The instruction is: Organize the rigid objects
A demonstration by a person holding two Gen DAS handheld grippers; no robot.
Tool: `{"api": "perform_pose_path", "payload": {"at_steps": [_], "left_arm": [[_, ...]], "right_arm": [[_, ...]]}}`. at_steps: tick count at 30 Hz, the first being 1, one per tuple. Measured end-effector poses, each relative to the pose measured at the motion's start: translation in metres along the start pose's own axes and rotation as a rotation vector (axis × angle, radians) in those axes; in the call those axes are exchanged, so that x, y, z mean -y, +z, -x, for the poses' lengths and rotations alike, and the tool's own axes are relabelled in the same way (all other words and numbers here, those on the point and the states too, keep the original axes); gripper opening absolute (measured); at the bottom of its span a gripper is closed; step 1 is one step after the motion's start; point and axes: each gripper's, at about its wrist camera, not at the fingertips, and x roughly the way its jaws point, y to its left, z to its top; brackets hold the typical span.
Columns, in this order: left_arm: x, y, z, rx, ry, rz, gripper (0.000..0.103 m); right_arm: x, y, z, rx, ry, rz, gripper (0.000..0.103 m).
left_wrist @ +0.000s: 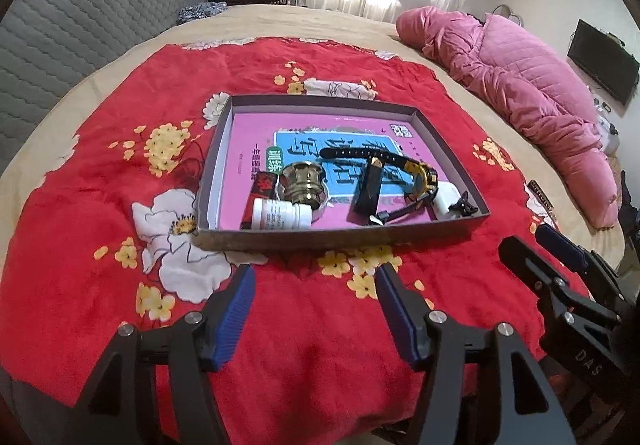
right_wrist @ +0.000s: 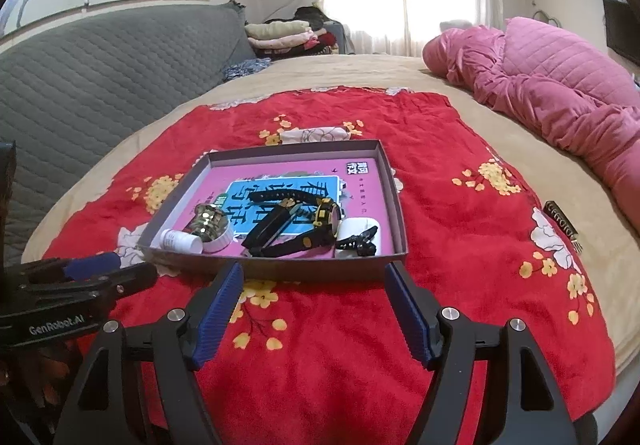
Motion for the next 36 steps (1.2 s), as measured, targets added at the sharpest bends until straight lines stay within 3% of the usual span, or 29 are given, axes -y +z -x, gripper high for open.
{"api": "perform_pose_path", "payload": {"at_steps": [9,22,36], "left_arm": [[0.001,-0.004,0.006,-0.016,0.052,0.022,0.062],[0.003,-0.014,0.014,-0.055,0.070,0.046,0.062],[0.007,-0.022,0.000,-0.084,0.108,0.010,0.062]], "right_arm": [[-0.012,-0.005,0.013,0.014,-0.018,0.037,0.075],[-0.029,-0.017,0.024,0.026,-0.034,0.099,0.075],[-0.023,-0.026,0.008,-0.026,-0.019,0.074,0.075]]}}
